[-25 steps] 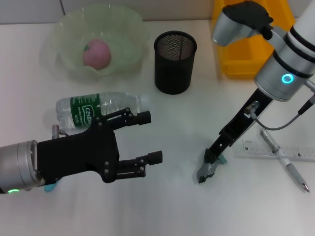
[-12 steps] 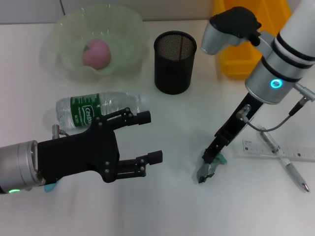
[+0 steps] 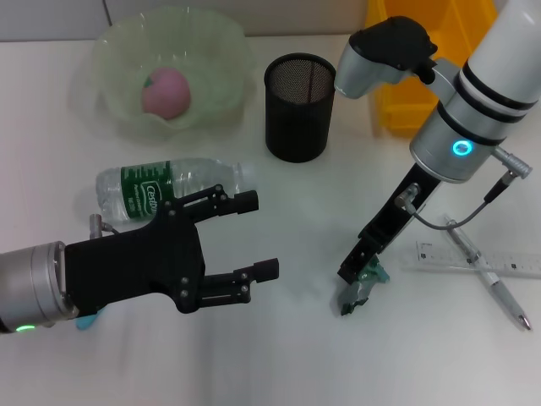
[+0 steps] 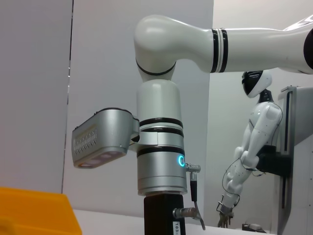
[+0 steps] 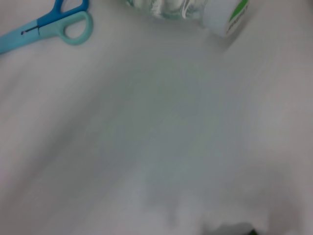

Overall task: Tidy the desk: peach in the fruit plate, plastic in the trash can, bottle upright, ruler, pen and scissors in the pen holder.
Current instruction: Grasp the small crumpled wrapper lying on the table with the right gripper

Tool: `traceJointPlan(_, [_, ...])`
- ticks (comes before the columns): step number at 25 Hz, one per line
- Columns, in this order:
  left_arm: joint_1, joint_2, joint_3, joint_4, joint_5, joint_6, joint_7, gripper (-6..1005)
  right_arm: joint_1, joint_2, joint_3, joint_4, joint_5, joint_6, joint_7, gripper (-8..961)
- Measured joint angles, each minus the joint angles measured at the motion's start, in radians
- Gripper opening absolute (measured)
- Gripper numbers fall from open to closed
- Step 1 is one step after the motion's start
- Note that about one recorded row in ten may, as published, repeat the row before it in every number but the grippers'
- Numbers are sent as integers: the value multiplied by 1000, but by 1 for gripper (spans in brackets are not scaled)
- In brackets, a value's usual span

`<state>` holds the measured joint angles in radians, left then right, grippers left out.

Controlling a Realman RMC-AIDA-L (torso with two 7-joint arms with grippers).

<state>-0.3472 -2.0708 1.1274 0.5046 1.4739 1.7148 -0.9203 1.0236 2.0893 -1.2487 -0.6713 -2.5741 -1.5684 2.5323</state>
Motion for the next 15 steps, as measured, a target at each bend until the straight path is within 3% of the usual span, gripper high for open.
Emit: traceJointPlan(15, [-5, 0, 0, 0, 3, -9, 0, 765, 2, 0, -21, 15, 0, 14, 1, 791])
